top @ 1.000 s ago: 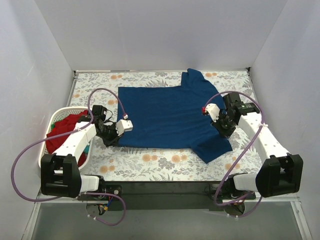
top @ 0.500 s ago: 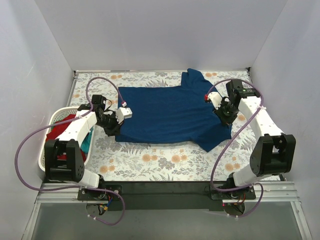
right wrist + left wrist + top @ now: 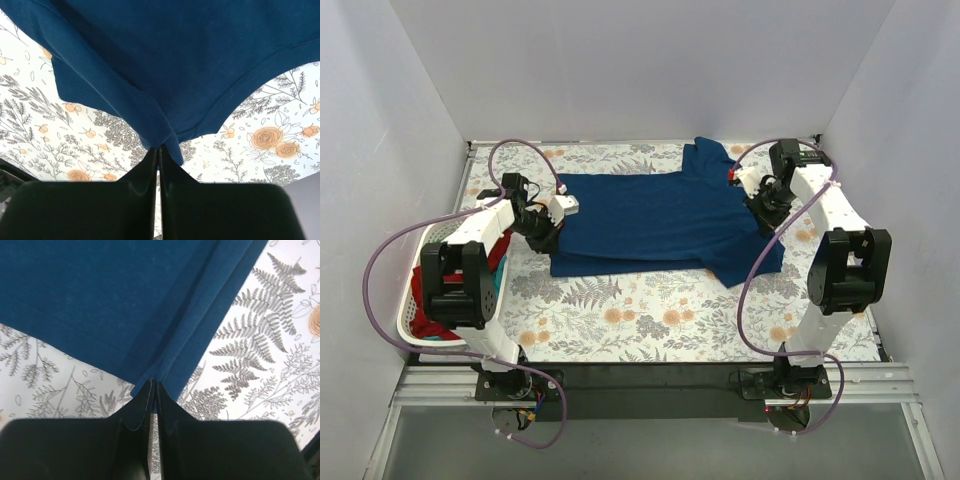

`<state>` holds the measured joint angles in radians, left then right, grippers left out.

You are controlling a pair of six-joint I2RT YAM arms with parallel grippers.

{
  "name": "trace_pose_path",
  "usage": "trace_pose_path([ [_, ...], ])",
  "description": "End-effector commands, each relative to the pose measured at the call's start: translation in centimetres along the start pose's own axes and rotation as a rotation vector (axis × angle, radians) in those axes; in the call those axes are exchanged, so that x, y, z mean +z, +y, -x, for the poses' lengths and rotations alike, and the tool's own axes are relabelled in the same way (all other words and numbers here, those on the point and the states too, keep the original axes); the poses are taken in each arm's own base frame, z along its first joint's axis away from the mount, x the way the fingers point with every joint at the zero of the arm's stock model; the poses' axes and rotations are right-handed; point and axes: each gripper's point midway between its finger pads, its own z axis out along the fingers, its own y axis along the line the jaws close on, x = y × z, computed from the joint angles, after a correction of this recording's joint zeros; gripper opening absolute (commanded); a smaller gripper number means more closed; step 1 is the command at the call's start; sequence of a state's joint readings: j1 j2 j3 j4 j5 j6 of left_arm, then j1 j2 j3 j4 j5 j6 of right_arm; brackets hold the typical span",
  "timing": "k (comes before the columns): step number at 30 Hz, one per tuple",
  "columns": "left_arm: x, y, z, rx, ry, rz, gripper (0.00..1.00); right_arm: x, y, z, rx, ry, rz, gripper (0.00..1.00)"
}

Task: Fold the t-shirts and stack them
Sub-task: Fold the tshirt

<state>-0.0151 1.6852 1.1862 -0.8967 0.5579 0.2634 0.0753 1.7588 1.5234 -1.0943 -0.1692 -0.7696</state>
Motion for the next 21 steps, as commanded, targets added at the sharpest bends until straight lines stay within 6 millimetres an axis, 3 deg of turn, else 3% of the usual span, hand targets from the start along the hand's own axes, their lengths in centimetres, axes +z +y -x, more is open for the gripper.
trace_pose_path([
  [1, -0.6, 1.8, 2.3, 0.017, -0.059, 0.038, 0.00, -0.4, -0.2, 0.7, 0.023, -0.005, 0.035, 0.01],
  [8, -0.1, 3.5, 3.6, -0.010, -0.069, 0.032, 0.00, 0.7, -1.3, 1.4, 0.044, 0.017, 0.058, 0.01],
  [21, 1.1, 4.9, 2.9, -0.033, -0.030, 0.030, 0.00, 1.6, -3.6, 3.0, 0.059, 0.014, 0.049, 0.01],
])
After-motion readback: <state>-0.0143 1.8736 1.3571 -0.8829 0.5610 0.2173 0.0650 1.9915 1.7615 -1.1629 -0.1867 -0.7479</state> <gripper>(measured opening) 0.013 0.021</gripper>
